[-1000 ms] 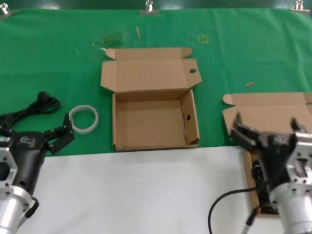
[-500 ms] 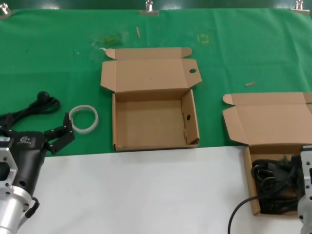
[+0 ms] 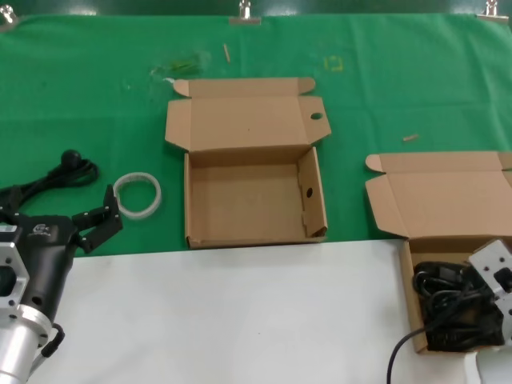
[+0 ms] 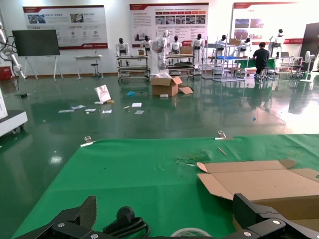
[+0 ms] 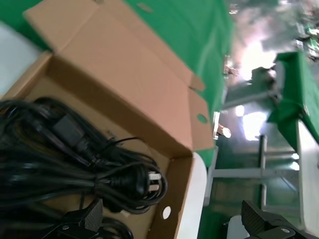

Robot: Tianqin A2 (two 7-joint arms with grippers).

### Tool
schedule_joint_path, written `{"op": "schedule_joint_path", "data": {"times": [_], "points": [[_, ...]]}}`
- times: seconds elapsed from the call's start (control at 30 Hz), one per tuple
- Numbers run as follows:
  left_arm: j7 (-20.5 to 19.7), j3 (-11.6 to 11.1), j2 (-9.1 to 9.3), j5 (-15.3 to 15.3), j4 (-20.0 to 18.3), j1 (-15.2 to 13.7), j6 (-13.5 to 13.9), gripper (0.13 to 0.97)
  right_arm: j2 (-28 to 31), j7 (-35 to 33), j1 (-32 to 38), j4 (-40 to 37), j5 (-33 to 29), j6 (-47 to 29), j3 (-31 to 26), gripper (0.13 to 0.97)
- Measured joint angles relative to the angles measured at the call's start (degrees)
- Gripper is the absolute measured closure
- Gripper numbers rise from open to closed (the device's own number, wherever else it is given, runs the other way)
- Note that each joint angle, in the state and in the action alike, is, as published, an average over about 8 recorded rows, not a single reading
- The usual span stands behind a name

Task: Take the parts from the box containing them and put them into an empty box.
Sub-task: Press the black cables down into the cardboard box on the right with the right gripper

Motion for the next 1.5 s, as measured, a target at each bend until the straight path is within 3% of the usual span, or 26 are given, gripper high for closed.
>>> {"op": "schedule_joint_path", "data": {"times": [0.4, 0.7, 0.87, 1.13, 1.5], "points": [[-0.02, 0.0, 0.0, 0.0, 0.0, 0.0, 0.0, 0.132, -0.09, -31.75, 4.38, -2.55, 6.3, 0.17, 4.22, 0.129], [-0.02, 0.0, 0.0, 0.0, 0.0, 0.0, 0.0, 0.132, -0.86, -55.7, 6.46, -4.17, 6.7, -2.29, 17.9, 0.129], [-0.02, 0.0, 0.0, 0.0, 0.0, 0.0, 0.0, 0.132, -1.89, -64.27, 7.76, -3.98, 6.72, -2.93, 23.85, 0.129], [-0.02, 0.0, 0.0, 0.0, 0.0, 0.0, 0.0, 0.132, -4.1, -66.06, 7.99, -3.26, 6.73, -2.43, 24.81, 0.129], [-0.02, 0.0, 0.0, 0.01, 0.0, 0.0, 0.0, 0.132, -6.85, -54.71, 5.89, -3.32, 6.73, -2.96, 16.07, 0.129]]}}
